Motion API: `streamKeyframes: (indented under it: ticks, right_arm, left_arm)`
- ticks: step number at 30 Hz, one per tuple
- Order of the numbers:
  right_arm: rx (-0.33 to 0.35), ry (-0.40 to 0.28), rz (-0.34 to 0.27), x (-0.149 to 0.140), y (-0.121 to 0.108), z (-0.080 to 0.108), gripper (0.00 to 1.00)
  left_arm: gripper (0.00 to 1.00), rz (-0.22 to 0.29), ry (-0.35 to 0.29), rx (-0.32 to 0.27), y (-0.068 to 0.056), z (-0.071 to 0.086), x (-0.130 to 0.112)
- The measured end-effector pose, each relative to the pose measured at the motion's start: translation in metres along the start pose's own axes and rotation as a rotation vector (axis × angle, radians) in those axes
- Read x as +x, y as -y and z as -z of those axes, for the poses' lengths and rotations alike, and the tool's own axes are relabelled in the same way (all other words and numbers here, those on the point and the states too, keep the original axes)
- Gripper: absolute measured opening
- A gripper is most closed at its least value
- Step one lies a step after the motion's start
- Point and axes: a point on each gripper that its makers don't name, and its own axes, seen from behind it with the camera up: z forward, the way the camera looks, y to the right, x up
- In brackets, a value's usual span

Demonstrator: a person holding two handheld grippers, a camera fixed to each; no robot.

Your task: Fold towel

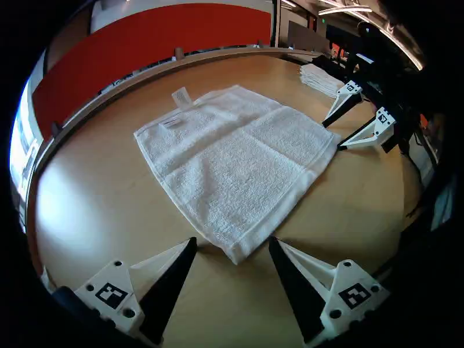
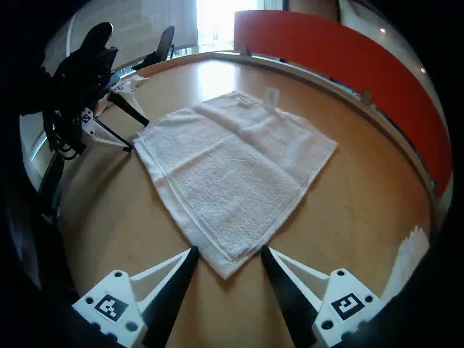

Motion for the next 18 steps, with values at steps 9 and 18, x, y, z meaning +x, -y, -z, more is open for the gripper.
streamKeyframes:
  ticks: [9,18]
  right_arm:
    - [0.006,0.001,0.009,0.0012,0.0045,-0.0014,0.65]
    - [0.012,0.008,0.014,0.0042,0.0082,-0.0036,0.37]
  left_arm:
    - [0.74,0.006,0.017,0.002,-0.0031,0.0002,-0.0003]
    - [0.33,0.027,0.022,0.019,-0.0032,0.0001,-0.0003]
